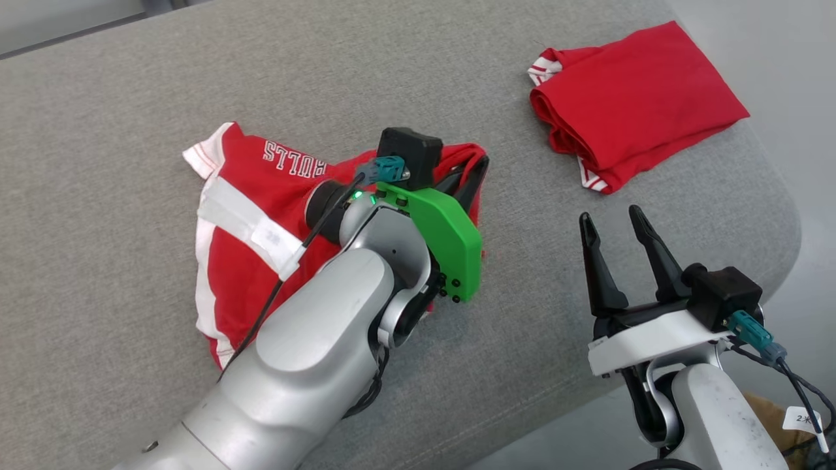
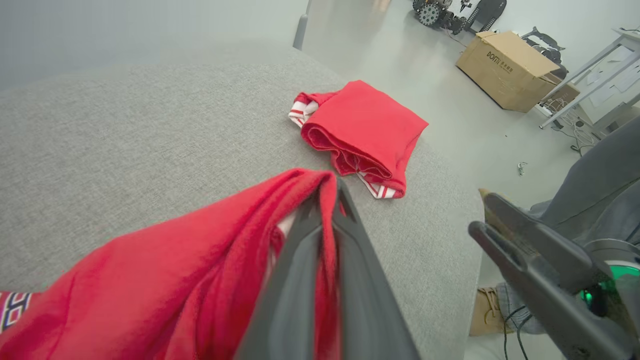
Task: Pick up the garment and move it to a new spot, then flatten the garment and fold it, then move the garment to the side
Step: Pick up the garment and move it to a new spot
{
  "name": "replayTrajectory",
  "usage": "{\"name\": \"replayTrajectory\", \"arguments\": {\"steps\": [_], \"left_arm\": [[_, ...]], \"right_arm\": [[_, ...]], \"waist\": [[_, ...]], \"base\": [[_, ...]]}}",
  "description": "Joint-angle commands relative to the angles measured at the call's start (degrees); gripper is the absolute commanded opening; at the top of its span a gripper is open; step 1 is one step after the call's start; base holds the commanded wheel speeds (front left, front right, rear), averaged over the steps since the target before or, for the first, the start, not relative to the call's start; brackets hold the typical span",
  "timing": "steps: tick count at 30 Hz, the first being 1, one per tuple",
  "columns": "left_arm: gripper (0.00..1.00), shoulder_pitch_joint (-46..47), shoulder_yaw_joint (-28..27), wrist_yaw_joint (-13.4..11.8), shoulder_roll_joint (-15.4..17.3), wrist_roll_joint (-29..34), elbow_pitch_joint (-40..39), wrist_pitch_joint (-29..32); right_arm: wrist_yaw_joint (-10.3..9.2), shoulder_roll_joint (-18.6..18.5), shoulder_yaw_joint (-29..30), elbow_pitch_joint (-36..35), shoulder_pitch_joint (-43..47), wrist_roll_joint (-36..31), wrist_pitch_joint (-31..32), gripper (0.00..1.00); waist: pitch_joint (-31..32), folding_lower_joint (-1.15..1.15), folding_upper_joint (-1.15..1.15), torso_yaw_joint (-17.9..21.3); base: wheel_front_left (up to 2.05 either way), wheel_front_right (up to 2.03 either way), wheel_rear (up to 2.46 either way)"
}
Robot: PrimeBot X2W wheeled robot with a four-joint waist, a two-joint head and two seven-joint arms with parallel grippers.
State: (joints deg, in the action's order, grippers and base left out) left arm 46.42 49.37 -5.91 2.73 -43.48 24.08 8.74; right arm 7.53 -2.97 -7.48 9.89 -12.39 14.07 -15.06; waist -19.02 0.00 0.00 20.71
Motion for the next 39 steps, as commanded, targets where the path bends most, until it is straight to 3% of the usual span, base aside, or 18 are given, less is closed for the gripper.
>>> {"name": "replayTrajectory", "arguments": {"steps": [1, 2, 11, 19, 23, 30, 36, 39], "left_arm": [[0.88, 0.0, 0.7, -0.1, 0.3, -1.2, 1.6, -1.0], [1.0, -0.2, 1.3, -0.1, 0.4, -1.9, 2.8, -1.7], [1.0, -1.8, 7.4, 1.3, 0.3, -9.0, 4.9, -6.6], [1.0, -5.6, 7.7, 1.3, 0.5, -11.6, 0.8, -13.1], [1.0, -9.5, 6.9, -0.1, 3.9, -10.5, -3.1, -17.0], [1.0, -17.6, 4.3, -4.8, 12.4, -7.9, -11.4, -22.1], [1.0, -26.5, -1.5, -9.0, 18.4, -6.0, -16.2, -23.8], [1.0, -31.2, -5.8, -9.9, 19.4, -4.0, -17.8, -23.9]], "right_arm": [[-0.09, 0.0, 0.0, 0.1, -0.6, 0.4, -0.1, 1.0], [-0.09, 0.0, 0.0, 0.1, -0.6, 0.4, -0.1, 1.0], [-0.09, 0.0, 0.8, 0.8, -0.1, -2.2, -0.1, 1.0], [-0.09, 0.0, 2.3, 0.5, 2.2, -4.9, -0.1, 1.0], [-0.09, -0.9, 3.9, -1.0, 4.1, -6.1, -0.1, 1.0], [-0.09, -3.1, 6.8, -4.3, 8.0, -7.0, -0.1, 1.0], [-0.09, -4.0, 8.3, -5.9, 11.3, -7.5, -0.1, 1.0], [-0.09, -4.4, 8.7, -6.2, 12.9, -7.7, -0.1, 1.0]], "waist": [[-1.4, 0.0, 0.0, 1.9], [-1.5, 0.0, 0.0, 1.8], [-0.4, 0.0, 0.0, -2.0], [3.7, 0.0, 0.0, -6.3], [6.5, 0.0, 0.0, -8.9], [10.7, 0.0, 0.0, -13.3], [13.4, 0.0, 0.0, -16.1], [14.5, 0.0, 0.0, -17.4]], "base": [[0.0, 0.0, 0.0], [0.0, 0.0, 0.0], [0.0, 0.0, 0.0], [0.0, 0.0, 0.0], [0.0, 0.0, 0.0], [0.0, 0.0, 0.0], [0.0, 0.0, 0.0], [0.0, 0.0, 0.0]]}}
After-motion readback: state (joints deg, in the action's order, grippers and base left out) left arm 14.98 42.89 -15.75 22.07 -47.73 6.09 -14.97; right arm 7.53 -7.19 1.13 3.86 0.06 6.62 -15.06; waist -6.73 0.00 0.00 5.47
